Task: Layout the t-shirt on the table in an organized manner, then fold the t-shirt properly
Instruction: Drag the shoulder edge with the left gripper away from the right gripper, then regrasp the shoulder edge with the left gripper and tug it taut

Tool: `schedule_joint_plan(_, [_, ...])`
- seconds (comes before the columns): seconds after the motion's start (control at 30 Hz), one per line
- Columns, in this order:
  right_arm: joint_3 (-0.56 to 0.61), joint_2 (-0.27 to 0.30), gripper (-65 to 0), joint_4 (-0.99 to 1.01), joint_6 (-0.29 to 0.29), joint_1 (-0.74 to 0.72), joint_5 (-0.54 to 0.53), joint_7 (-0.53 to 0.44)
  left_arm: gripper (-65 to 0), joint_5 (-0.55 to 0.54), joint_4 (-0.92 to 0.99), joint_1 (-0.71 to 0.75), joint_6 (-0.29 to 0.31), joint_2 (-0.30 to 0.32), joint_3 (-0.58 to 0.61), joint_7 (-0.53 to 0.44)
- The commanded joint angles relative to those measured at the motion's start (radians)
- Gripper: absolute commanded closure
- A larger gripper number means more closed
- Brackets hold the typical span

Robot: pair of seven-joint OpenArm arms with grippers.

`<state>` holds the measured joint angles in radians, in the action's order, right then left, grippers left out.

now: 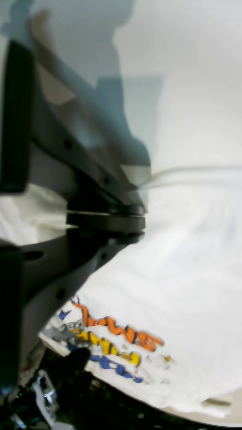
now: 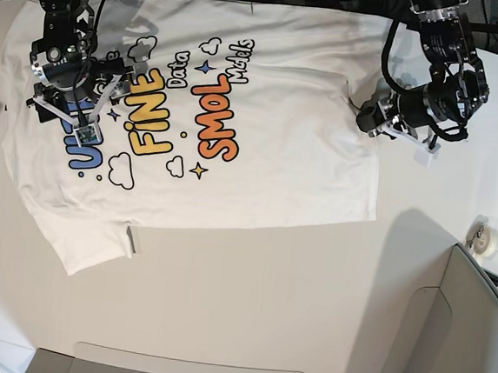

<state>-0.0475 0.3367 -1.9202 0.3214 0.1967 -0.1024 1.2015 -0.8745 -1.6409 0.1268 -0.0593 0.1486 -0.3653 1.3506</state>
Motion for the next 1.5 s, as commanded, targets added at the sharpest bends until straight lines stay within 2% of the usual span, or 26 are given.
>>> schedule_joint_plan(0.0, [-0.005, 0.011, -52.2, -0.014, -0.001, -0.01, 0.008, -0.008, 0.0, -0.019, -0.006, -0.011, 0.0, 0.012, 0.007, -0.006])
schedule_joint_plan(0.17, [-0.005, 0.011, -52.2, -0.012, -0.001, -0.007, 0.01, -0.008, 0.0, -0.015, -0.005, -0.002, -0.009, 0.021, 0.021, -0.006])
schedule_joint_plan(0.3, [-0.005, 0.014, -52.2, -0.011, -0.003, -0.004, 0.01, -0.008, 0.0, -0.001, -0.005, 0.006, -0.02, 0.098, 0.022, -0.007])
schedule_joint_plan(0.37, [-0.005, 0.015, -52.2, 0.014, -0.003, -0.004, 0.01, -0.008, 0.0, 0.03, -0.005, 0.006, -0.057, 0.136, 0.022, -0.016])
schedule_joint_plan(0.53, [-0.005, 0.017, -52.2, 0.075, -0.003, -0.004, 0.01, -0.013, 0.0, 0.067, -0.006, 0.006, -0.069, 0.184, 0.022, -0.046])
schedule_joint_plan(0.63, [-0.005, 0.017, -52.2, 0.075, -0.003, -0.004, 0.01, -0.013, 0.0, 0.07, -0.008, 0.001, -0.069, 0.2, 0.022, -0.047])
schedule_joint_plan(0.8, [-0.005, 0.019, -52.2, 0.077, -0.003, -0.004, 0.01, -0.013, 0.0, 0.073, -0.008, -0.091, -0.072, 0.214, 0.022, -0.049])
schedule_joint_plan(0.93, [-0.005, 0.017, -52.2, 0.08, -0.003, -0.004, 0.01, -0.013, 0.0, 0.143, -0.008, -0.161, -0.072, 0.225, 0.021, -0.047])
schedule_joint_plan(1.03, [-0.005, 0.015, -52.2, 0.08, -0.003, -0.004, 0.01, -0.013, 0.0, 0.143, -0.011, -0.158, -0.066, 0.23, 0.01, -0.04])
schedule_joint_plan(1.1, [-0.005, 0.017, -52.2, 0.08, -0.003, -0.007, 0.01, -0.013, -3.8, 0.097, -0.012, -0.115, -0.063, 0.245, -0.001, -0.038])
schedule_joint_plan(1.17, [-0.005, 0.019, -52.2, 0.08, -0.001, -0.009, 0.01, -0.015, -12.1, -0.018, -0.017, -0.039, -0.063, 0.276, -0.056, -0.044])
schedule_joint_plan(1.27, [-0.005, 0.019, -52.2, 0.08, 0.0, -0.01, 0.01, -0.015, -23.3, -0.239, -0.017, 0.072, -0.063, 0.277, -0.189, -0.033])
schedule_joint_plan(1.37, [-0.005, 0.014, -52.2, 0.08, 0.0, -0.012, 0.01, -0.015, -25.0, -0.437, -0.018, 0.185, -0.063, 0.279, -0.314, -0.003])
schedule_joint_plan(1.47, [-0.005, 0.014, -52.2, 0.081, 0.0, -0.012, 0.01, -0.015, -24.6, -0.581, -0.018, 0.279, -0.049, 0.279, -0.384, 0.025])
